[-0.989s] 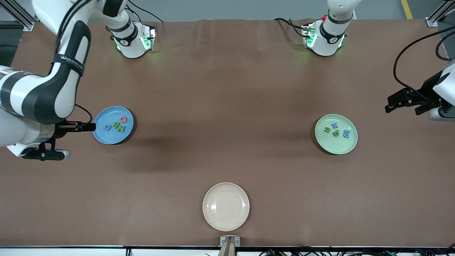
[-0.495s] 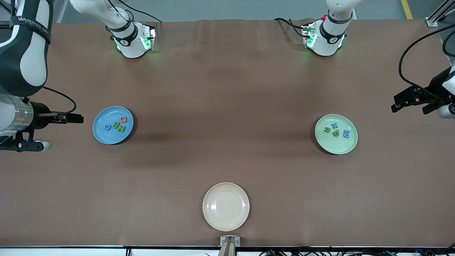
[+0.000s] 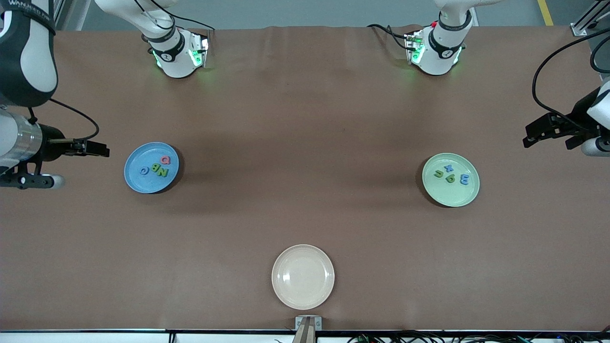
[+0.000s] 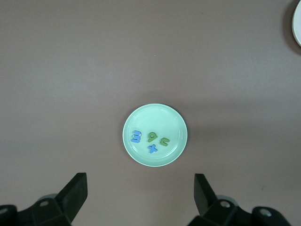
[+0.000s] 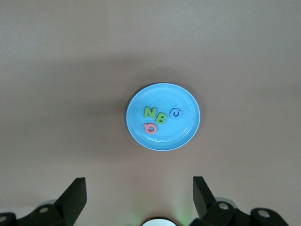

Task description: Sort uppercase to blue plate, lowercase to green plate

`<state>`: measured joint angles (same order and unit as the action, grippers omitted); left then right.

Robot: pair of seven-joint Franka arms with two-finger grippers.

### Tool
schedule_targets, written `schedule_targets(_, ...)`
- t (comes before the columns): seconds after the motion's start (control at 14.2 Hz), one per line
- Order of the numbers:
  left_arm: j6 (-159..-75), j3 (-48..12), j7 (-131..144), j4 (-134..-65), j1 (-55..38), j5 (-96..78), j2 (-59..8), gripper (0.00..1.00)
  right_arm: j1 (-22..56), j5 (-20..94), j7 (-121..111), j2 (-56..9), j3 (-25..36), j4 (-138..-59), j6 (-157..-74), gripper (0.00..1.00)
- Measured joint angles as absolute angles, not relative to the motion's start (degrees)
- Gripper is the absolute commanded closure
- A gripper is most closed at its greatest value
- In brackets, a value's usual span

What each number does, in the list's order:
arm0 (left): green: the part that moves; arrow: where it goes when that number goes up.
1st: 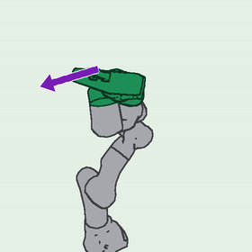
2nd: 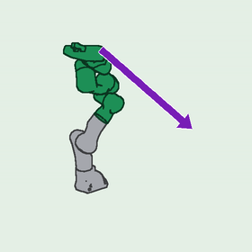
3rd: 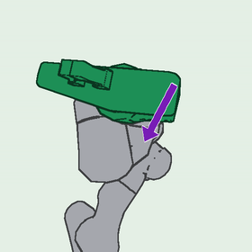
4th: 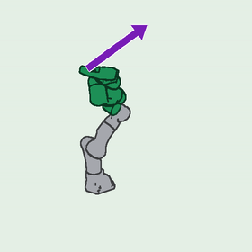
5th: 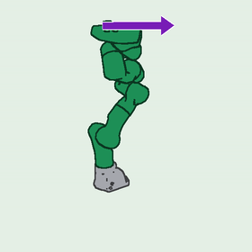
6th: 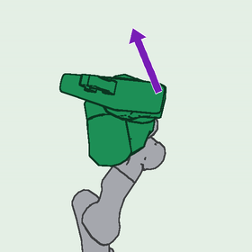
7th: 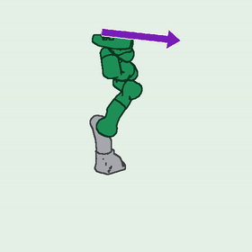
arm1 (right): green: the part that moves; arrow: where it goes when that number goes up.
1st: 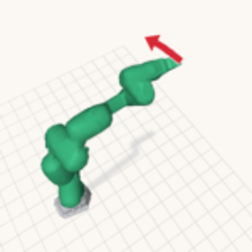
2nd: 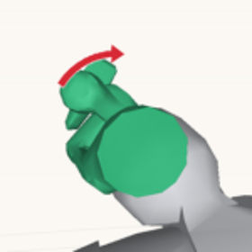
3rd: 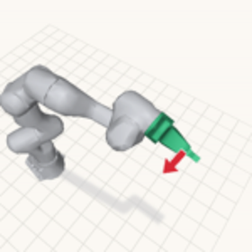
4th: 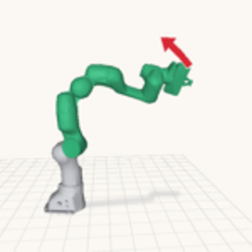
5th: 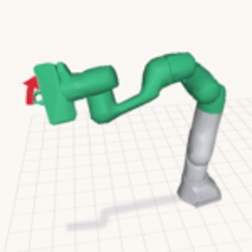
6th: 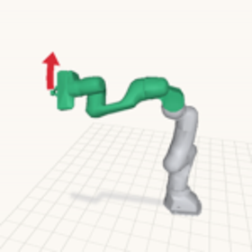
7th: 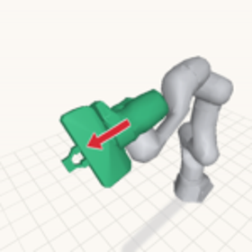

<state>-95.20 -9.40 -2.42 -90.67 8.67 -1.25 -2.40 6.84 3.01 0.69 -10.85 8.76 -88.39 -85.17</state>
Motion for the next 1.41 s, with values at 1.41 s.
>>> schedule_targets(1.41, -94.21, -0.14, -2.42, -91.20, -1.73, -1.25, -1.65, 0.00, -0.38, 1.36, 1.03, -3.13, 2.96, -95.97, -88.48, 0.00)
